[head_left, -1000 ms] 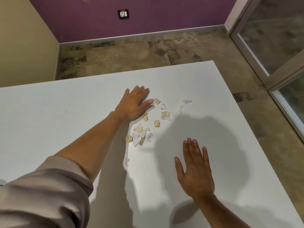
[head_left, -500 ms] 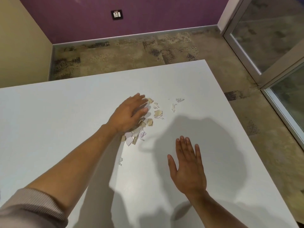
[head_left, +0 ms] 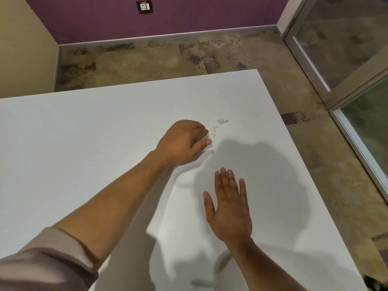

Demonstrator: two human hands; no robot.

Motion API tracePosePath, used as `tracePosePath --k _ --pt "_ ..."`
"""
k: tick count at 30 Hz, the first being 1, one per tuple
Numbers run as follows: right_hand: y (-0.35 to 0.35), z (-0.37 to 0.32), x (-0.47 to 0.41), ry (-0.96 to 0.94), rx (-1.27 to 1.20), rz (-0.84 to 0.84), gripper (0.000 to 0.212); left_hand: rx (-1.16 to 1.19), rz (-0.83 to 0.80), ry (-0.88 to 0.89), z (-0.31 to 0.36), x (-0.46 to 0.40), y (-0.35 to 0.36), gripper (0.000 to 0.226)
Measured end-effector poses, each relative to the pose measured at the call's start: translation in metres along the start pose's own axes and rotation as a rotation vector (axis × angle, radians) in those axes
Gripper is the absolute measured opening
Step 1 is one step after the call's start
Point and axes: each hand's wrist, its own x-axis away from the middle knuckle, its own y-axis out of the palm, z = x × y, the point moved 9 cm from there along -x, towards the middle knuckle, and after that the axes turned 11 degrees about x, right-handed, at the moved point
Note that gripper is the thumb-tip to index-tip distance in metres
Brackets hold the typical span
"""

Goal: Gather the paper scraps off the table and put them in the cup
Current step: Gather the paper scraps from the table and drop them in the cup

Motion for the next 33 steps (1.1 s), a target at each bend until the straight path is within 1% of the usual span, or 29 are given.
tracePosePath --k 1,2,3,6,7,9,12,15,20,24,26,27,29,30,31,33 --pt "0.000 0.000 0.000 -0.001 0.001 0.002 0.066 -0.029 0.026 -0.020 0.000 -0.009 -0.002 0.050" --pt "0.000 0.000 0.001 -0.001 0.006 0.004 0.066 -0.054 0.016 -0.054 0.001 -0.019 0.001 0.052" --pt "0.000 0.000 0.001 -0.001 0.011 0.006 0.067 -0.080 -0.032 -0.096 0.001 -0.029 0.010 0.055" --pt "0.002 0.001 0.001 0.000 0.008 0.003 0.066 -0.183 -0.250 -0.190 0.003 -0.048 0.054 0.065" --pt "0.002 0.001 0.000 0.001 0.004 0.004 0.066 -0.207 -0.300 -0.212 0.002 -0.050 0.066 0.066" --pt "0.003 0.001 -0.001 0.003 0.002 0.011 0.067 -0.219 -0.350 -0.251 -0.001 -0.048 0.081 0.066" --pt "0.002 0.001 -0.001 0.002 0.011 0.027 0.067 -0.237 -0.333 -0.281 -0.003 -0.036 0.081 0.066" --pt "0.003 0.001 -0.001 0.003 0.018 0.028 0.068 -0.260 -0.307 -0.345 -0.007 -0.011 0.073 0.073" --pt "0.002 0.000 0.000 -0.004 0.020 0.041 0.067 -0.261 -0.234 -0.519 -0.008 0.040 0.060 0.081" --pt "0.003 0.000 0.001 -0.008 0.021 0.025 0.067 -0.220 -0.177 -0.650 0.004 0.075 0.055 0.079" --pt "0.005 0.000 0.001 -0.005 0.017 0.021 0.067 -0.205 -0.101 -0.629 0.009 0.078 0.041 0.072" --pt "0.005 0.000 0.001 -0.002 0.016 0.022 0.067 -0.190 -0.029 -0.565 0.014 0.072 0.030 0.064" --pt "0.005 0.000 0.001 0.006 0.017 0.028 0.067 -0.130 0.128 -0.382 0.020 0.055 0.009 0.046" --pt "0.006 0.001 0.001 0.007 0.019 0.029 0.067 -0.090 0.172 -0.319 0.018 0.045 0.003 0.042" --pt "0.006 0.001 0.001 0.008 0.018 0.031 0.067 -0.059 0.157 -0.295 0.011 0.035 0.001 0.043" --pt "0.005 0.001 0.001 0.009 0.011 0.039 0.067 -0.048 -0.006 -0.312 -0.011 0.015 0.011 0.056"
